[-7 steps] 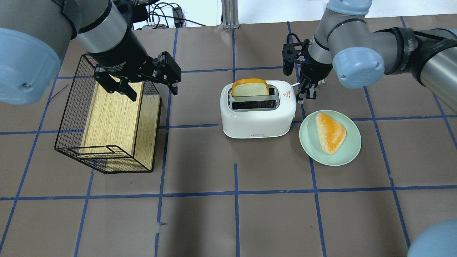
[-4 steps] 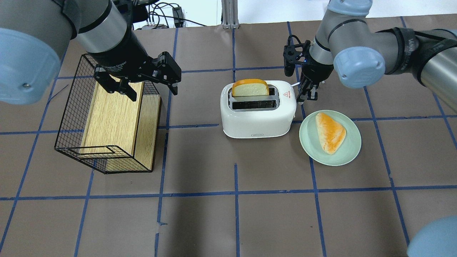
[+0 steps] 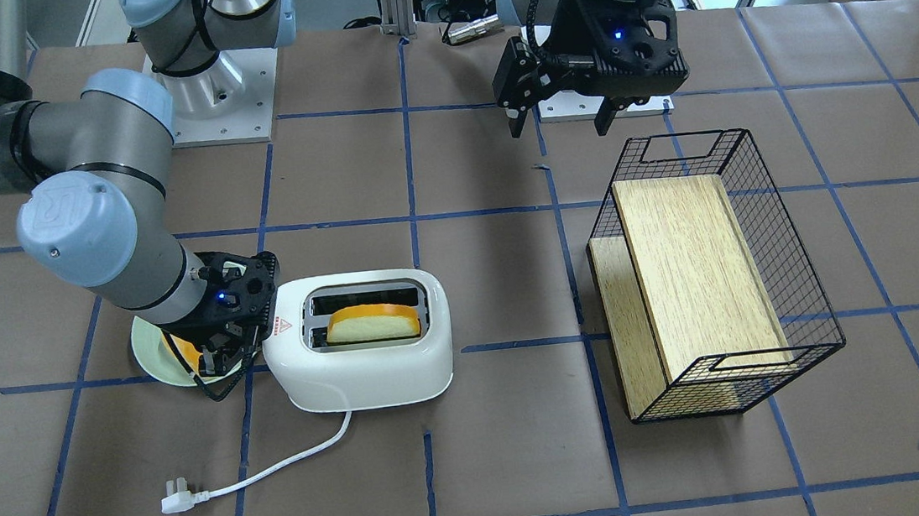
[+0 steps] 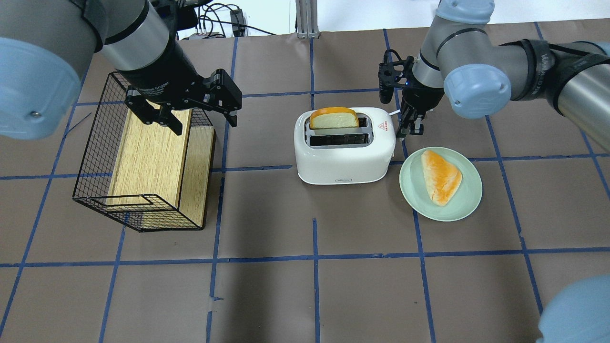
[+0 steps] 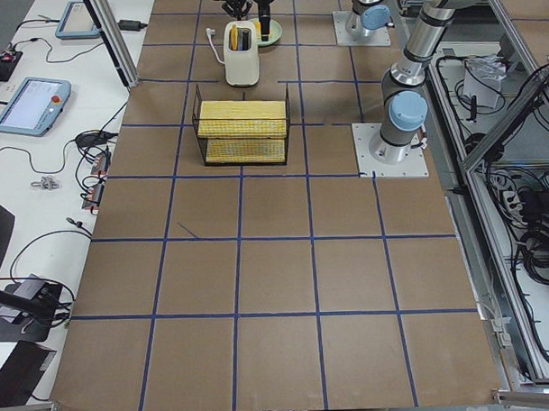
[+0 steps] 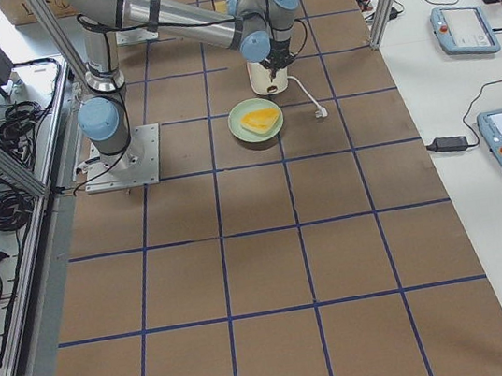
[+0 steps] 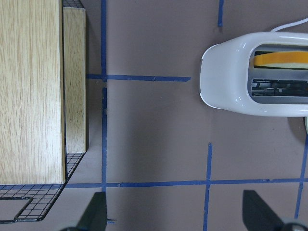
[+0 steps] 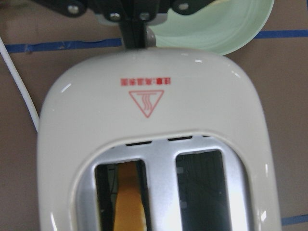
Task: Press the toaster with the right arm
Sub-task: 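Press the toaster lever down with the right gripper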
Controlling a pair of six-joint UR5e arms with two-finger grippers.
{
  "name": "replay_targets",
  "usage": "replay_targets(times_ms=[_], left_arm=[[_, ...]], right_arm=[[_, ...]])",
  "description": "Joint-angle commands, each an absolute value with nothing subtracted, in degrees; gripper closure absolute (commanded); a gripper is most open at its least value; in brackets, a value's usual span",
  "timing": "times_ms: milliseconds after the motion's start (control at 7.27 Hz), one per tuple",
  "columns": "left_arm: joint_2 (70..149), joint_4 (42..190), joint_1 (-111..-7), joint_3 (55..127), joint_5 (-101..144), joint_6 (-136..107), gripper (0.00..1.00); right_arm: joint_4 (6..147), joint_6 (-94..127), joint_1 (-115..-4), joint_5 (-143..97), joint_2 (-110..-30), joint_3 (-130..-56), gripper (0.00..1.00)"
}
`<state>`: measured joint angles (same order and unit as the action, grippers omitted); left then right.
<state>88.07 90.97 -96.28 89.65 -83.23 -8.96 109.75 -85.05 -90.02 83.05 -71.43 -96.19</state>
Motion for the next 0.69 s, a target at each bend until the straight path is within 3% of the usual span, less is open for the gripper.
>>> replay_targets(times_ms=[0,550], left_arm=[[88.1,91.0,-96.3,89.6,-83.1,-9.0,0.0],[88.1,91.0,-96.2,89.6,-83.2,-9.0,0.0]], right_arm=[[110.0,-84.9,-90.0,82.9,-70.6,-96.2,0.91],[110.1,-84.9,-89.8,82.7,-69.3,-96.2,0.91]])
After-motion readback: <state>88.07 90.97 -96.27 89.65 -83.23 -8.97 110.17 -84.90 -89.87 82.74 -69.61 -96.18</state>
